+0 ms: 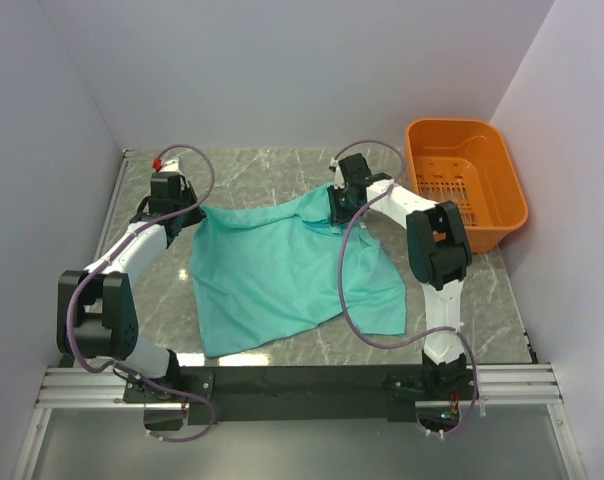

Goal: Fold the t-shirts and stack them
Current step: Flatten the tshirt out

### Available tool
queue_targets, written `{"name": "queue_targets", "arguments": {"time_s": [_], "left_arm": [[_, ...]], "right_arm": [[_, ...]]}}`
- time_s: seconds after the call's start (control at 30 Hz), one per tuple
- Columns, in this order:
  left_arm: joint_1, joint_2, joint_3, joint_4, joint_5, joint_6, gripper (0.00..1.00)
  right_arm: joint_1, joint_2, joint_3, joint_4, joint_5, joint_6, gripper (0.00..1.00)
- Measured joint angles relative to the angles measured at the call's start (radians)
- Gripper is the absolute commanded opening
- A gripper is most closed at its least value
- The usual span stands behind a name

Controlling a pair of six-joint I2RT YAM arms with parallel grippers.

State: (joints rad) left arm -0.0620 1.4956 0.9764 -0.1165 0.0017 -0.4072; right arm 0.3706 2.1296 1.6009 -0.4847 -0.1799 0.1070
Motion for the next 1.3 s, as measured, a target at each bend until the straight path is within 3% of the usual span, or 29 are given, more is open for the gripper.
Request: {"name": "queue_targets", "arguments": {"time_s": [0.03,0.13,0.53,0.67,0.9,1.3], "left_arm": [[0.0,0.0,0.0,0.0,0.0,0.001,0.01],[0.0,0.0,0.0,0.0,0.0,0.002,0.01],[0.0,0.0,0.0,0.0,0.0,0.006,0.01],[0.0,0.0,0.0,0.0,0.0,0.006,0.01],[0.0,0.0,0.0,0.0,0.0,0.006,0.01],[0.0,-0.008,0.0,0.0,0.002,0.006,0.01]], "right_arm": [[-0.003,-0.002,0.0,0.002,0.0,0.0,0.17],[-0.011,-0.018,-0.01,0.004,-0.016,0.001,0.12],[-0.146,-0.156,-0.029,0.006,-0.264,-0.069,0.11],[-0.176,-0.144,-0.029,-0.034,-0.328,-0.13,0.18],[-0.192,-0.14,-0.041,-0.072,-0.347,-0.201,0.39],[-0.128,-0.195,-0.114,-0.113,-0.257,-0.332,0.42]]}}
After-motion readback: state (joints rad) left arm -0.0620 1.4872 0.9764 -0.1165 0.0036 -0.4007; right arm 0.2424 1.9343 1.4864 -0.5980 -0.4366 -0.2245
